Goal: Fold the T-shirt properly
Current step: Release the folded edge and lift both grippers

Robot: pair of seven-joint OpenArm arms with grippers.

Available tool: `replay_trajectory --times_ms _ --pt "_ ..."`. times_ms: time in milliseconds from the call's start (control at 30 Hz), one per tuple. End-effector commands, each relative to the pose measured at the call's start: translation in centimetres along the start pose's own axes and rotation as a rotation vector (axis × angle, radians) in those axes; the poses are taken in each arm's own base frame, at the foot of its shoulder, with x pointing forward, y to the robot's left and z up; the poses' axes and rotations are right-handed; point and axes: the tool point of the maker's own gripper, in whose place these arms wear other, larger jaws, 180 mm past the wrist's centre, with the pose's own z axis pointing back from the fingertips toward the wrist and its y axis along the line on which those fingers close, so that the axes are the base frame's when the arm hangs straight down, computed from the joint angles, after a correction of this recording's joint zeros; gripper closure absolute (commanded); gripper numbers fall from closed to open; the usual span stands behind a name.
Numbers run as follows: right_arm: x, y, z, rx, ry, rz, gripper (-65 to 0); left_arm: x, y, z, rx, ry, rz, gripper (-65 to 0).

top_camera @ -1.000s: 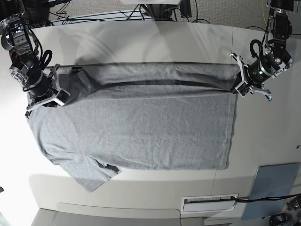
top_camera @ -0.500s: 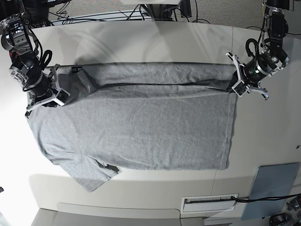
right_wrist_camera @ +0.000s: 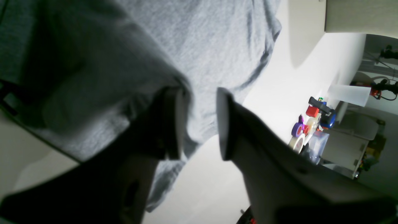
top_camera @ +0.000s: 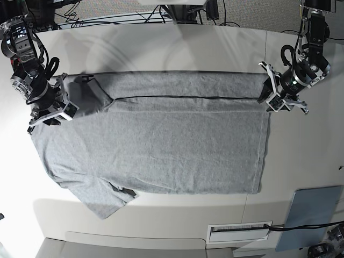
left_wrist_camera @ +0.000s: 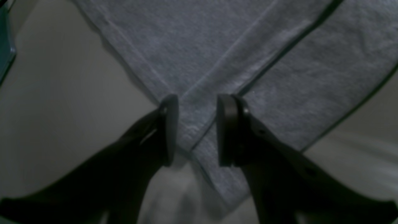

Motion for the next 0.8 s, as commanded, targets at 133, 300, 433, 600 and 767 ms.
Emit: replay_trajectory --times_ms 133,300,433,600,767 --pt "0.1 -1.8 0.4 -0.051 -0.003 0.011 -22.0 0.9 1.1 0.4 0.021 -0.027 -0.014 -22.0" --pt "-0.1 -2.1 0.4 -0.065 0.001 -0.088 -21.9 0.9 1.1 0.4 0.021 -0.027 -0.014 -22.0" --pt "-0.2 -2.3 0.4 -0.075 0.006 -0.168 -21.9 1.0 0.7 0.4 0.002 -0.033 0.04 -22.0" --pt "-1.7 -3.2 0.7 -0.147 0.067 -0.242 -13.4 1.4 -0.5 0.5 -0.047 -0.074 0.151 -15.1" --pt "-3.8 -2.1 1.2 -0.174 0.112 -0.353 0.0 0.8 -1.3 0.2 -0.013 -0.066 0.248 0.0"
